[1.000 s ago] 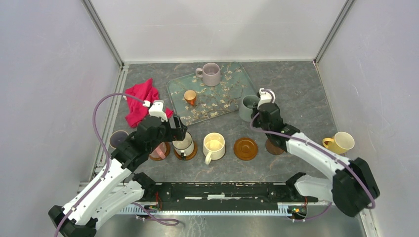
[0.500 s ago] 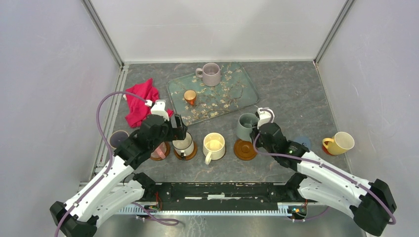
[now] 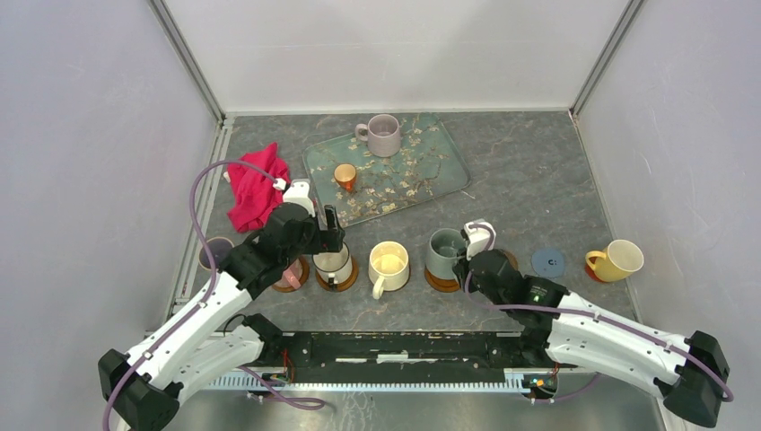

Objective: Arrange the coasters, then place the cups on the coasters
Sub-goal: Place the cup on the coaster.

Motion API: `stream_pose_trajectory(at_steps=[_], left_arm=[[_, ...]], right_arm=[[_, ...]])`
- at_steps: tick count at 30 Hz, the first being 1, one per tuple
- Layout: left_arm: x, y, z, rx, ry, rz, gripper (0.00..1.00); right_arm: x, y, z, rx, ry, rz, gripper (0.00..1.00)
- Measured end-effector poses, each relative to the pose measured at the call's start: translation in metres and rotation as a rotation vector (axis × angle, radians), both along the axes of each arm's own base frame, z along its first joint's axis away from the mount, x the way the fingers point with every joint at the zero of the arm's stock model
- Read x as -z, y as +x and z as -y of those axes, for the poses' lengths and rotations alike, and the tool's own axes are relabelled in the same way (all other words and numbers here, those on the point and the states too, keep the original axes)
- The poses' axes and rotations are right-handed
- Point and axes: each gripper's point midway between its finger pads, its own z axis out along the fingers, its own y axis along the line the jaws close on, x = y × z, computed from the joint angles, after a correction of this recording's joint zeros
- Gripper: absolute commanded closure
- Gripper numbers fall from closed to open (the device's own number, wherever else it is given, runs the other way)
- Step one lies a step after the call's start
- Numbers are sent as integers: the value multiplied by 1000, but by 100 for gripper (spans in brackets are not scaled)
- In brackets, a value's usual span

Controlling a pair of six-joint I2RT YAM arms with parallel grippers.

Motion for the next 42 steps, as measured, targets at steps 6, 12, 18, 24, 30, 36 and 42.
stream_pose_trajectory(at_steps=[6, 12, 18, 24, 30, 36, 42], left_arm=[[-2, 3, 2, 0, 2, -2, 0], [-2, 6, 4, 0, 0, 0, 0], [-1, 7, 5, 0, 2, -3, 0], [-1, 8, 5, 0, 2, -2, 0], [-1, 8, 6, 0, 1, -1, 0], [-1, 8, 6, 0, 1, -1, 0], [-1, 8, 6, 0, 1, -1, 0]], right_arm=[[6, -10, 0, -11, -9, 12, 100], [6, -14, 1, 2, -13, 27, 100], [4, -16, 3, 3, -25, 46, 100], [-2, -18, 4, -8, -42, 50, 100], [-8, -21, 1, -25, -39, 48, 100], [-4, -28, 4, -32, -54, 24, 100], [0, -32, 6, -30, -64, 4, 100]])
